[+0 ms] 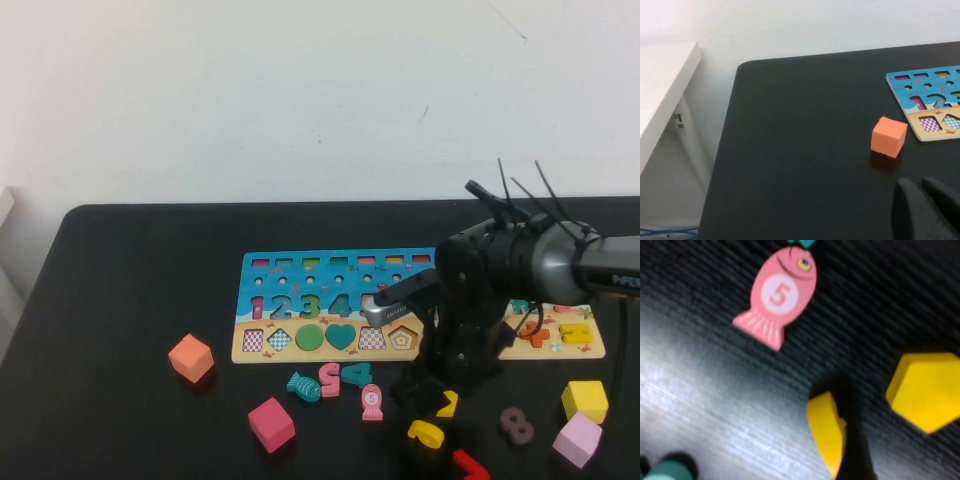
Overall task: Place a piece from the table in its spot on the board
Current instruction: Pick up the "Pentagon"
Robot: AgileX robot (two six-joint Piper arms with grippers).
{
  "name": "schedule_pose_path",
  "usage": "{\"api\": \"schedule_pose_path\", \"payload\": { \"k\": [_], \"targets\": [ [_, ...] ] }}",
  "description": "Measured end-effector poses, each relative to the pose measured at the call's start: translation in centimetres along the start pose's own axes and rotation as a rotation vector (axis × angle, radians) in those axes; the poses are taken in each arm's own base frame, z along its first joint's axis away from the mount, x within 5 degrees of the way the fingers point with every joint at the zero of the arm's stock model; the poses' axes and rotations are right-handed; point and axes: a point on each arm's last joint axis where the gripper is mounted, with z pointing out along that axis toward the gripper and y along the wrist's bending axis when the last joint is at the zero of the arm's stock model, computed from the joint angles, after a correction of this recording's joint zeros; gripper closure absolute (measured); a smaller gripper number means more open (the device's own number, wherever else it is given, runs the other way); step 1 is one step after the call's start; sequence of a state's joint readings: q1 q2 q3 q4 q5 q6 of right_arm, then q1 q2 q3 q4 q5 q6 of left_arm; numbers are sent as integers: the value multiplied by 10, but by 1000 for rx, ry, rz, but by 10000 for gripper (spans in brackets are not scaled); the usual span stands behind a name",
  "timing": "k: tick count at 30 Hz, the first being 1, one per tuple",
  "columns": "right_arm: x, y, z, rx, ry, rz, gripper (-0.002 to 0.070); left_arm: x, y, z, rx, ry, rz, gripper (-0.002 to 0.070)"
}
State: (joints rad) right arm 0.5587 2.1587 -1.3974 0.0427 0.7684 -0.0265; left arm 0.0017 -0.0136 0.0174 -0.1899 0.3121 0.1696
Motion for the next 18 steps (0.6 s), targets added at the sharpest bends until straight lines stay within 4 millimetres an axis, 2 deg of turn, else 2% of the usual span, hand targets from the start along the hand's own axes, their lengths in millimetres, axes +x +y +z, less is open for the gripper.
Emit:
{"api": "schedule_pose_path", "payload": {
  "k": [10,18],
  "targets": [
    [-17,-1,13,8,-13,18,199,0,0,0,0,0,0,677],
    [-14,-6,24,53,30,10,199,0,0,0,0,0,0,677]
  ]
}}
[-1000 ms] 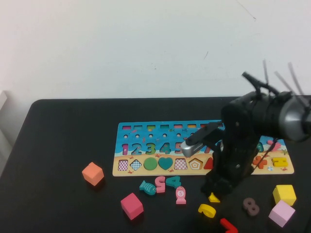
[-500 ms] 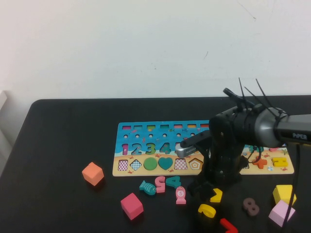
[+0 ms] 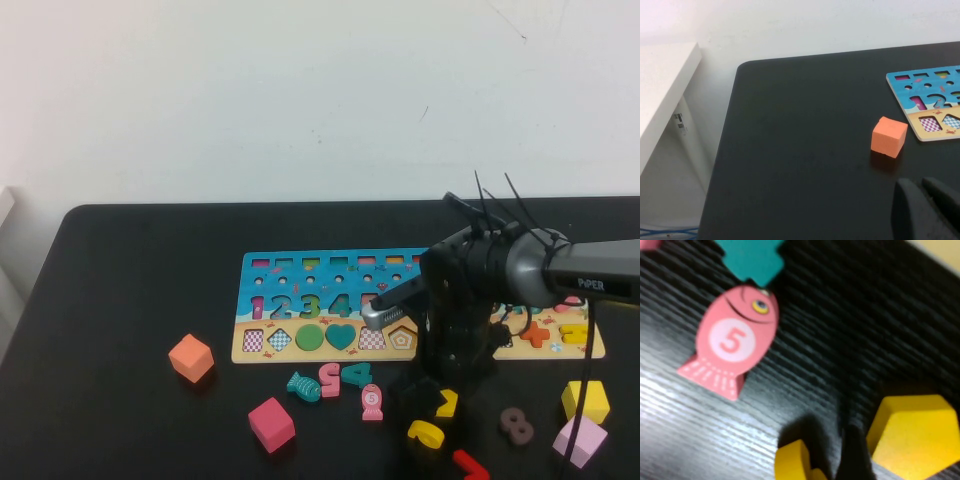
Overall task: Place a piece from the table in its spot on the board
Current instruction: Pick up the "Pentagon"
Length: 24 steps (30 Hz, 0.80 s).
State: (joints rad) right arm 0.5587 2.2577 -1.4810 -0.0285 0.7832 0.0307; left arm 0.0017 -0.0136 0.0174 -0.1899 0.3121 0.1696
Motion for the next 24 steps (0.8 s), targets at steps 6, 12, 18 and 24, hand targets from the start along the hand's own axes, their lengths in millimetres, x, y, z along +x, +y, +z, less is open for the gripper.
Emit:
{"api": "schedule_pose_path", "payload": {
  "k": [6,12,18,24],
  "targets": [
    [1,0,7,5,20,-1,199,0,0,0,0,0,0,677],
    [2,0,9,5,25,1,205,0,0,0,0,0,0,677],
    [-1,0,6,6,31,2,298,0,0,0,0,0,0,677],
    [-21,0,-19,9,22,7,298,0,0,0,0,0,0,677]
  ]
}}
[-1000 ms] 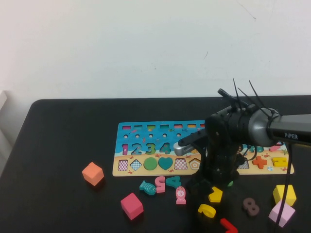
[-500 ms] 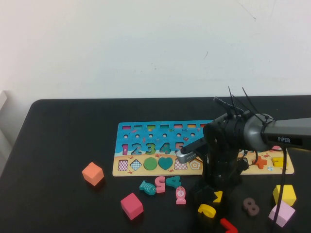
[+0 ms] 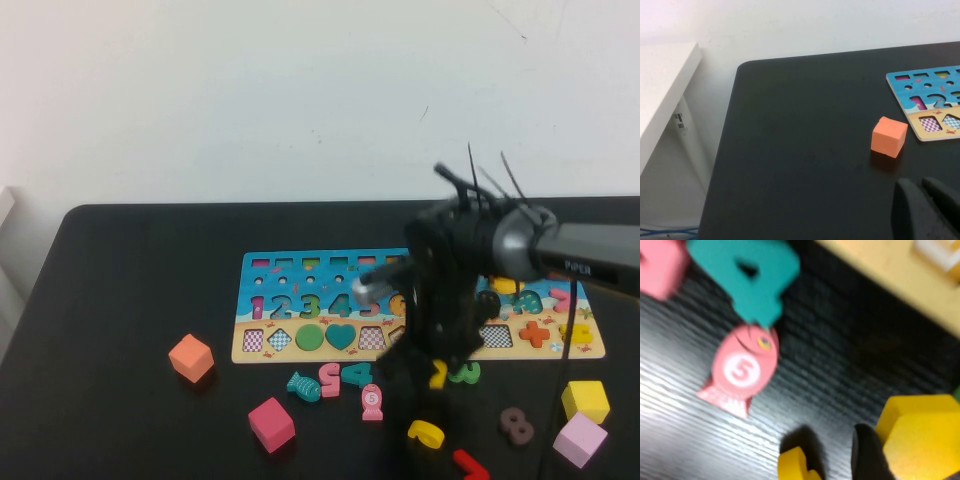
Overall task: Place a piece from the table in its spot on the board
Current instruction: Pick up the "Pentagon", then place the "Pentagon" into the hole of the Pentagon
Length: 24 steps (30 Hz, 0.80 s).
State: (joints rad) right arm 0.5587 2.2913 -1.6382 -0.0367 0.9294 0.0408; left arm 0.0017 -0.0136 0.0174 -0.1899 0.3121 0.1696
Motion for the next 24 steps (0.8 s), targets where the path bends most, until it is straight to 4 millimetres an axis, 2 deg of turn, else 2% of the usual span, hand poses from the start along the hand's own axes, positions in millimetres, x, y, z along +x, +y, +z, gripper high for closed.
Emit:
{"api": "schedule_pose_path", "payload": {
  "k": [1,2,5,8,11,24],
  "targets": [
    [-3,0,-5,0,-6,0,298,0,0,0,0,0,0,677],
    [-12,0,-19,0,-29,1,298,0,0,0,0,0,0,677],
    [-24,0,-37,-1,-81,3,298,0,0,0,0,0,0,677],
    [-31,0,-49,-3,-124,4,298,0,0,0,0,0,0,677],
    [-37,0,-53,-3,-132,4,298,0,0,0,0,0,0,676],
    [-60,1,-11,1,-41,85,298,0,0,0,0,0,0,677]
  ]
}}
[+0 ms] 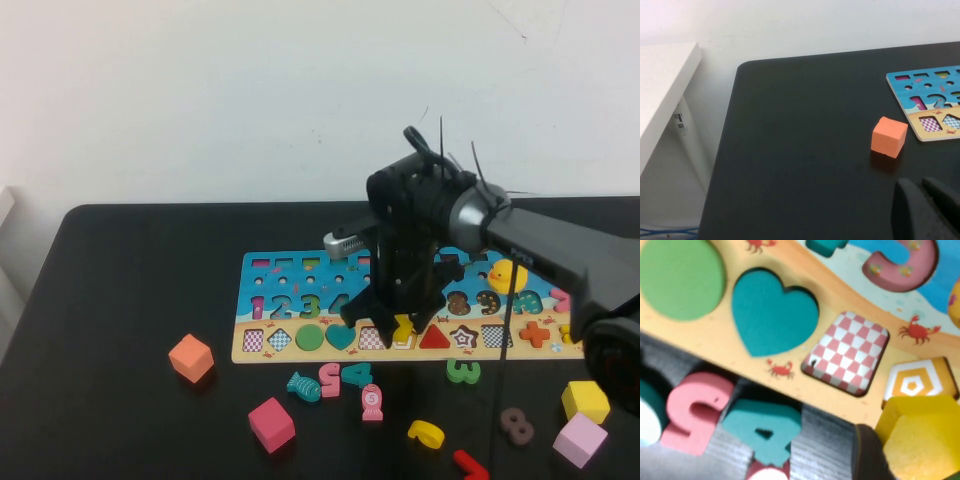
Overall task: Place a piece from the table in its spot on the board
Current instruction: Place the "Pentagon" into the hole of the Pentagon
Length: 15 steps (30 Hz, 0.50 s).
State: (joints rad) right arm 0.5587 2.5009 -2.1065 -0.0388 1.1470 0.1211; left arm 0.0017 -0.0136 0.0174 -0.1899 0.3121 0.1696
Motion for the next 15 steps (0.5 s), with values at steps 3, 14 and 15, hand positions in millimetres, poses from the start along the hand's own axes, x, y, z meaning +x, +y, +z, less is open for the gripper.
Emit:
{"api": "schedule_pose_path", "payload": {
  "k": [3,14,15],
  "targets": [
    [0,0,10,6,28,44,298,0,0,0,0,0,0,676],
    [0,-6,22,24,51,120,298,0,0,0,0,0,0,676],
    [0,-8,23,24,50,124,298,0,0,0,0,0,0,676]
  ]
}}
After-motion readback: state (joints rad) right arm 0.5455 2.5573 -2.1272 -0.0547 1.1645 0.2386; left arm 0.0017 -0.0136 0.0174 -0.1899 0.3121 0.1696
